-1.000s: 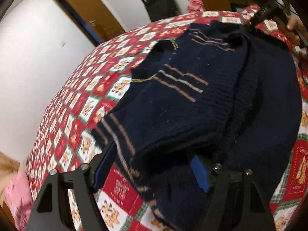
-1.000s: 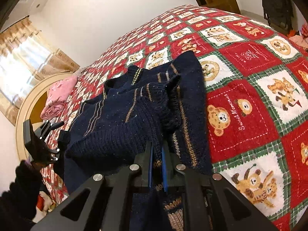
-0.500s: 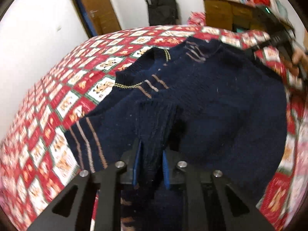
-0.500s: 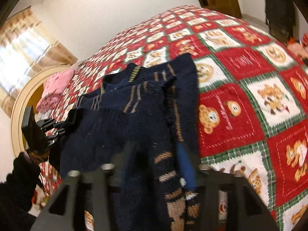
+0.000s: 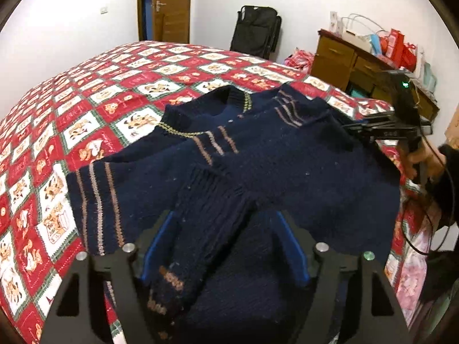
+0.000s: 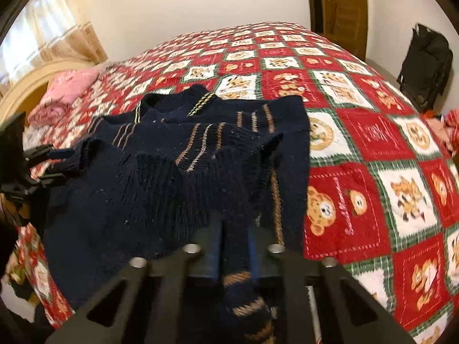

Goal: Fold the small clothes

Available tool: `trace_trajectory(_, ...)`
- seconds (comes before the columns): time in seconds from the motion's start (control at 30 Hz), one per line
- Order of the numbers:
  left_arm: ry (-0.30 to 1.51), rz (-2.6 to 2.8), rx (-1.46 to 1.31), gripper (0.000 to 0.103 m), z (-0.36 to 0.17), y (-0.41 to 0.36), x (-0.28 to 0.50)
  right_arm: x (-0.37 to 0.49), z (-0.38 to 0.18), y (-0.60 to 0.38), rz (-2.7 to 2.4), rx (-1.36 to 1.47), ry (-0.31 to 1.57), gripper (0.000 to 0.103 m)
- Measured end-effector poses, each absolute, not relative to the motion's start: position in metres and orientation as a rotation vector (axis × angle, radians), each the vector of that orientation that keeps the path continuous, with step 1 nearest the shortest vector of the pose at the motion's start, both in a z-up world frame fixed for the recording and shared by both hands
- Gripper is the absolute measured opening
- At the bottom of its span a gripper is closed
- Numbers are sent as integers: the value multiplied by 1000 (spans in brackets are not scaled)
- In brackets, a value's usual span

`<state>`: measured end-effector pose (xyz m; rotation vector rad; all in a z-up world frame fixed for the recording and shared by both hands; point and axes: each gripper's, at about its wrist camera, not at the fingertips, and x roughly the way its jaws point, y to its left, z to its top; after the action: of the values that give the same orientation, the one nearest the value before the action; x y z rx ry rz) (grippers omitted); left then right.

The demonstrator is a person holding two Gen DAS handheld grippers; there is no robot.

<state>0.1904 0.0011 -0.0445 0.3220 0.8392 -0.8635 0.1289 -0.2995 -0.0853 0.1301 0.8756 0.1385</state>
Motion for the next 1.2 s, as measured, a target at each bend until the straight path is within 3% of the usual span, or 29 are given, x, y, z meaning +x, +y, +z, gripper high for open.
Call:
trace_trajectory(0.13,854,-783,455,69,-56,-12,190,128,-91,-312,129,218,873,10)
trace_trajectory(0.2,877,-785,440,44,-56,-11,190,130,-94,-314,140,254,873,10)
trace_trajectory(0.23,887,-787,410,40,-55,-7,192,131,-95,-313,137,254,876,11)
trace_trajectory(0.33,928,-762,263,15,-50,8,202,131,-96,-308,138,250,890,11)
trace_trajectory(0.5,933,-760,-58,14,-38,47,202,113,-78,-301,125,227,852,8)
trace_trajectory(0.83,745,-736,-86,14,12,62,153,69,-20,-291,169,247,685,8)
trace_trajectory(1.2,679,-659,-193,14,33,82,176,87,17,-287,163,188,600,8)
